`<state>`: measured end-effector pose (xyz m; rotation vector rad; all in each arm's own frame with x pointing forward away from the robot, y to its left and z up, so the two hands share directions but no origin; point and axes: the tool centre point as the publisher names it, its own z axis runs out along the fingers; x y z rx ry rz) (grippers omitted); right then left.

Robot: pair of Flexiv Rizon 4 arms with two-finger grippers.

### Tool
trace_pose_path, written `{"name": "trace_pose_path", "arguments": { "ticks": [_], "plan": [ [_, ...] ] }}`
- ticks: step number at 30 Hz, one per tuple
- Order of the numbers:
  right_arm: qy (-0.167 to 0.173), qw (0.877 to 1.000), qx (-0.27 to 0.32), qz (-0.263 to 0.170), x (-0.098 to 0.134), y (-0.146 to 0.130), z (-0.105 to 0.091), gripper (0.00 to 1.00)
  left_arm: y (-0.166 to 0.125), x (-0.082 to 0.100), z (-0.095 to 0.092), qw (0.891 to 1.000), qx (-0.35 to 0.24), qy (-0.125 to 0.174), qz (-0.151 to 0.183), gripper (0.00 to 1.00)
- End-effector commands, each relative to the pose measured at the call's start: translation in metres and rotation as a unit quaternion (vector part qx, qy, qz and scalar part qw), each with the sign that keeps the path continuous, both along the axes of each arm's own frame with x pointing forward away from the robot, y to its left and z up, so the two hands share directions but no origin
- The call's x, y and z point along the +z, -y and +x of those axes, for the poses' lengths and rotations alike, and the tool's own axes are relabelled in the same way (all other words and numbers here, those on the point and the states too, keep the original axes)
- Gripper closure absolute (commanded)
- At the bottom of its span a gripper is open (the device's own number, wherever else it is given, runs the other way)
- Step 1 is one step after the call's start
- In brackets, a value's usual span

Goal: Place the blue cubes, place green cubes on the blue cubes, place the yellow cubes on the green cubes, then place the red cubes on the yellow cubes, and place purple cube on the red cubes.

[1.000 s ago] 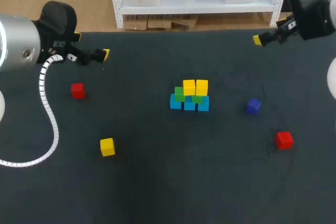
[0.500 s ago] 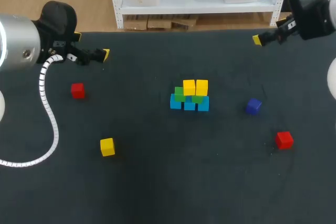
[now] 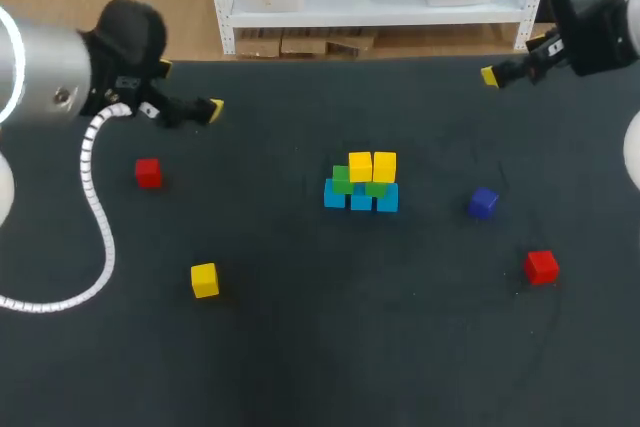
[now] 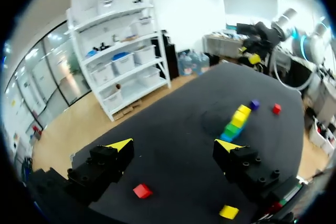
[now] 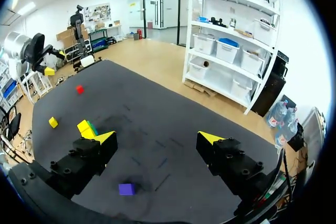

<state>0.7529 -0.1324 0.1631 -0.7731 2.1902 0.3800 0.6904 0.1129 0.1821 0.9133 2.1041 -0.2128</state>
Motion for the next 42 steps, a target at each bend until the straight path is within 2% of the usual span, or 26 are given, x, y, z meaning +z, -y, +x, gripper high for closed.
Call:
{"name": "trace_pose_path", "arguments": {
  "ticks": [1,7,9,15,17,23,30,31,32,33,36,42],
  "plan": [
    [0.0,1.0,-0.001,-0.001,0.0,-0.001,-0.001,0.0,0.01,0.027,-0.034,0.987,-0.04,-0.099,0.124,0.0],
    [0.0,1.0,-0.001,-0.001,0.0,-0.001,-0.001,0.0,0.03,-0.001,-0.084,0.965,-0.074,-0.191,0.162,0.0],
    [0.0,1.0,-0.001,-0.001,0.0,-0.001,-0.001,0.0,0.031,-0.012,-0.096,0.961,-0.071,-0.209,0.167,0.0],
    [0.0,1.0,-0.001,-0.001,0.0,-0.001,-0.001,0.0,0.018,-0.047,-0.126,0.944,-0.061,-0.246,0.211,0.0],
    [0.0,1.0,-0.001,-0.001,0.0,-0.001,-0.001,0.0,0.018,-0.057,-0.135,0.943,-0.065,-0.257,0.202,0.0],
    [0.0,1.0,-0.001,-0.001,0.0,-0.001,-0.001,0.0,0.019,-0.077,-0.147,0.942,-0.061,-0.275,0.18,0.0],
    [0.0,1.0,-0.001,-0.001,0.0,-0.001,-0.001,0.0,0.028,-0.117,-0.173,0.923,-0.085,-0.331,0.176,0.0],
    [0.0,1.0,-0.001,-0.001,0.0,-0.001,-0.001,0.0,0.029,-0.122,-0.176,0.923,-0.077,-0.327,0.189,0.0],
    [0.0,1.0,-0.001,-0.001,0.0,-0.001,-0.001,0.0,0.032,-0.124,-0.177,0.918,-0.087,-0.319,0.22,0.0],
    [0.0,1.0,-0.001,-0.001,0.0,-0.001,-0.001,0.0,0.033,-0.125,-0.177,0.916,-0.081,-0.315,0.236,0.0],
    [0.0,1.0,-0.001,-0.001,0.0,-0.001,-0.001,0.0,0.039,-0.133,-0.181,0.915,-0.09,-0.335,0.204,0.0],
    [0.0,1.0,-0.001,-0.001,0.0,-0.001,-0.001,0.0,0.035,-0.148,-0.181,0.914,-0.062,-0.341,0.21,0.0]
  ]
}}
